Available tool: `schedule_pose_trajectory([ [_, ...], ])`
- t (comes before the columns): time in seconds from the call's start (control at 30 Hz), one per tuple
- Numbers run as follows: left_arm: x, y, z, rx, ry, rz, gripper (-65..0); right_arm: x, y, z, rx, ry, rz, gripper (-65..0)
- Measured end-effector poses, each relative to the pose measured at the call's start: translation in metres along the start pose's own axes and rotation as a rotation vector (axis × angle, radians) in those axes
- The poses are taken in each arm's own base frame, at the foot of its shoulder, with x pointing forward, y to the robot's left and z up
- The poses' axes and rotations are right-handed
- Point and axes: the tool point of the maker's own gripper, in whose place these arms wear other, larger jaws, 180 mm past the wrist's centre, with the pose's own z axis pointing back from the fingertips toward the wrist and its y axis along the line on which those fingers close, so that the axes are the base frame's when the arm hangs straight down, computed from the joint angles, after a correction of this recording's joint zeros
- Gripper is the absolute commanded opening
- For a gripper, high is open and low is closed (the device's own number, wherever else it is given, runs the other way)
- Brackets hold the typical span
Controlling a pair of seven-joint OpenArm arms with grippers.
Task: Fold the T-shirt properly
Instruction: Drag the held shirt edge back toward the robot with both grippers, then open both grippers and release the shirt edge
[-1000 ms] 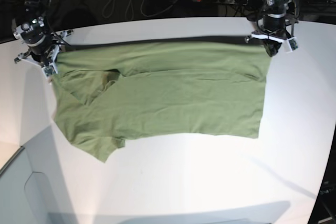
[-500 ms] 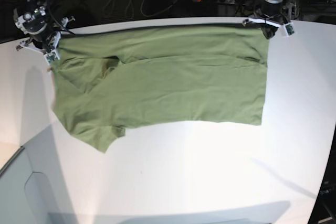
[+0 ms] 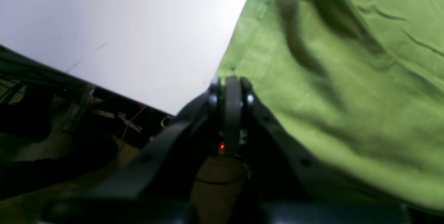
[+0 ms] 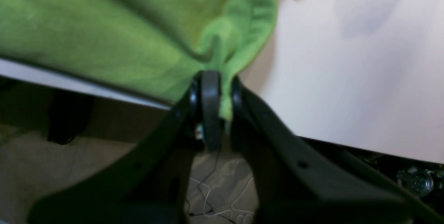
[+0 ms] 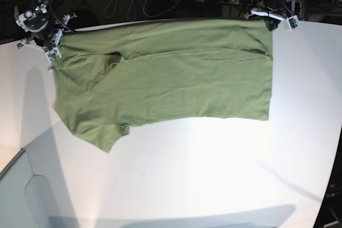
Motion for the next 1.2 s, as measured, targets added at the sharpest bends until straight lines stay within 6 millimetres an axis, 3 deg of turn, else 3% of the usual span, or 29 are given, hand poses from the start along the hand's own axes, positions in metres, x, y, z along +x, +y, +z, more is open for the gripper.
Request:
schedule_pose_trajectory([
  [0.3,0.014,-0.005,-0.010,-0.009,-0.035,0.004,-65.0,-0.011,0.006,0.001,0.014,0.030,-0.001,-64.9],
  [0.57,0.002,0.000,-0.014,0.004,-0.017,0.016,-65.0,-0.012,0.010,0.001,0.020,0.031,-0.011,-64.3],
  [0.63,0.001,0.000,-0.015,0.003,-0.017,0.023,-60.2,-0.012,0.009,0.001,0.019,0.029,-0.011,-59.8],
  [0.77,0.000,0.003,-0.013,0.013,-0.013,0.023,-43.6,-0.013,0.009,0.001,0.019,0.031,-0.011,-40.9],
  [0.83,0.000,0.003,-0.013,0.012,-0.011,0.021,-38.8,-0.012,0.009,0.001,0.019,0.030,-0.011,-30.5],
  [0.9,0.001,0.001,-0.011,0.009,-0.006,0.014,-37.2,-0.011,0.008,0.002,0.015,0.026,-0.009,-24.3],
  [1.07,0.021,-0.006,0.006,-0.010,-0.054,-0.015,-37.1,-0.007,-0.023,0.018,-0.087,-0.002,-0.055,-22.1],
  [1.2,0.049,-0.017,0.017,-0.039,-0.131,-0.039,-37.1,0.011,-0.038,0.028,-0.141,-0.051,-0.067,-22.1],
])
